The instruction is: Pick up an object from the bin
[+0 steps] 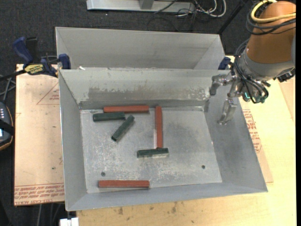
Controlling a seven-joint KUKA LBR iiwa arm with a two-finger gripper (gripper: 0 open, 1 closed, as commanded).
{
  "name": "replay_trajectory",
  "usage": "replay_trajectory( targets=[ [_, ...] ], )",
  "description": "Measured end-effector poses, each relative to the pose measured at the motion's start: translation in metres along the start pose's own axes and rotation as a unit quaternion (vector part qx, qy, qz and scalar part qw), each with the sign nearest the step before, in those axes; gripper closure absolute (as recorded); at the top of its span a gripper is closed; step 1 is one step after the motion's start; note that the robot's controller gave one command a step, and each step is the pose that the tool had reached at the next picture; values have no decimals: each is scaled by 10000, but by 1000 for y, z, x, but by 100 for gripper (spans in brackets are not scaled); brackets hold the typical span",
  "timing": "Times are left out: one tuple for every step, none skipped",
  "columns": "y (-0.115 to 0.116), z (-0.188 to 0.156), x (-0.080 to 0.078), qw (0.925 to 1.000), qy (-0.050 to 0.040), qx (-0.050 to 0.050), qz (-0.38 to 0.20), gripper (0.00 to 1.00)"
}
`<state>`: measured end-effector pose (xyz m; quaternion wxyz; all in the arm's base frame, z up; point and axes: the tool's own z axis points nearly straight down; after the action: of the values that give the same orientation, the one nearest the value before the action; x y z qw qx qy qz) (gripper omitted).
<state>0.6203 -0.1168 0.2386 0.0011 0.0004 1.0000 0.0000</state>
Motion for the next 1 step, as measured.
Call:
replay_trajectory(
  targets=[
    [17,11,-1,9995,-24,18,-300,0]
  ],
)
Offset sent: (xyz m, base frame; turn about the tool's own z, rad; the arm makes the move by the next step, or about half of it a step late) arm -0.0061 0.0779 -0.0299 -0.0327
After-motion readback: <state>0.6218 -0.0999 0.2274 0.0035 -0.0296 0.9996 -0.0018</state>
